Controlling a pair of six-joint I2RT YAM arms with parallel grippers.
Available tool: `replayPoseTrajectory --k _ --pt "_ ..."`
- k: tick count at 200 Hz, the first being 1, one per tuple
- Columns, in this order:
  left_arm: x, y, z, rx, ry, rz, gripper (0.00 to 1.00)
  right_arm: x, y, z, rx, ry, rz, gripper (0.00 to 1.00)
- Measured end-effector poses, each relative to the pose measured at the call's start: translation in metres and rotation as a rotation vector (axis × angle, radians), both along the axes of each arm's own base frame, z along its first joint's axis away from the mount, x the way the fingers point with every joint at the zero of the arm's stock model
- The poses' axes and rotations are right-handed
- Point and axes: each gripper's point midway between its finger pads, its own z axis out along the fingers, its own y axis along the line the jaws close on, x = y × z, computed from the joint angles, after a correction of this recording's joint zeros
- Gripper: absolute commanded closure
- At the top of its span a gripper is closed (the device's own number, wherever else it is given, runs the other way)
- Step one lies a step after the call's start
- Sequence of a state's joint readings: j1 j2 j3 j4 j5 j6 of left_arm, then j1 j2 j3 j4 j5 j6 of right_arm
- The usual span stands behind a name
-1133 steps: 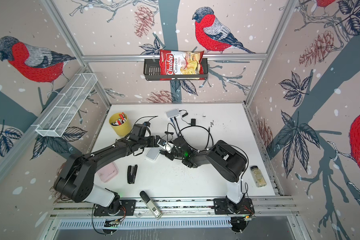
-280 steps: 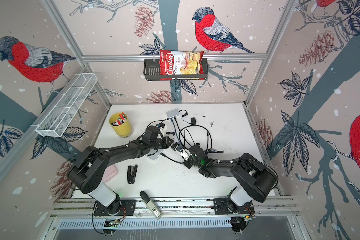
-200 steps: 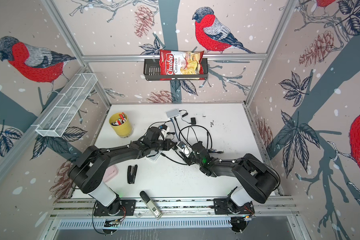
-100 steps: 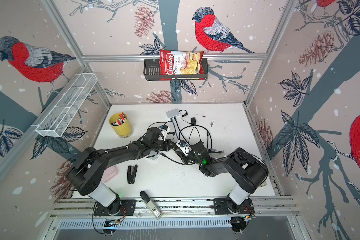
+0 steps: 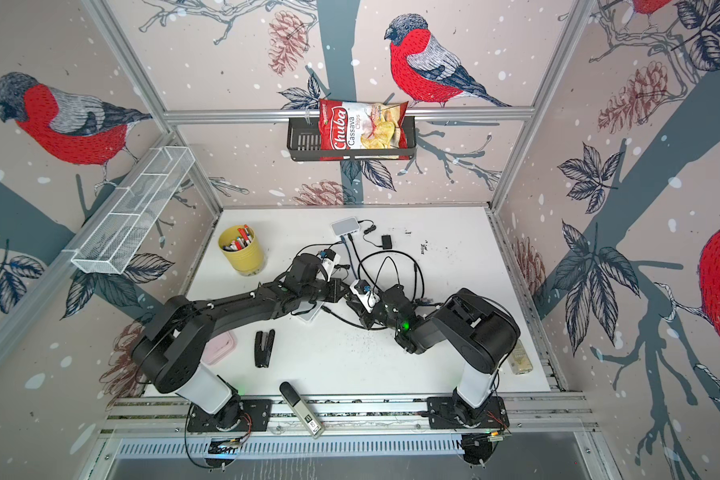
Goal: Insert the plug into the switch port
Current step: 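Align the green-booted plug with the port beside the black plug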
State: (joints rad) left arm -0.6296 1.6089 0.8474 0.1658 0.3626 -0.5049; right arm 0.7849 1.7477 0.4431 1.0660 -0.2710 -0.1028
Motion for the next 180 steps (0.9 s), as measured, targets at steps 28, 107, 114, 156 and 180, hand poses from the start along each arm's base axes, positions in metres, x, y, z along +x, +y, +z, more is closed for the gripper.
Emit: replayPoseTrajectory --k 28,107,114,156,180 --pt "-0.001 0.001 0.000 0.004 -0.001 -0.002 0.97 0.002 -0.001 -0.001 0.003 0.010 -0.018 0.90" --pt "-0.004 0.007 -0.009 0.036 0.006 0.015 0.68 -0.002 -0.001 -0.004 -0.080 -0.015 -0.032 0.94" --pt "-0.004 0.011 -0.011 0.051 0.004 0.026 0.59 -0.003 0.002 -0.003 -0.097 -0.031 -0.023 0.95" --pt "0.004 0.035 -0.013 0.110 0.007 0.114 0.24 -0.015 0.012 -0.010 -0.208 -0.079 0.018 0.95" --pt "0.013 0.054 -0.008 0.127 -0.007 0.180 0.21 -0.019 0.018 -0.014 -0.255 -0.081 0.039 0.94"
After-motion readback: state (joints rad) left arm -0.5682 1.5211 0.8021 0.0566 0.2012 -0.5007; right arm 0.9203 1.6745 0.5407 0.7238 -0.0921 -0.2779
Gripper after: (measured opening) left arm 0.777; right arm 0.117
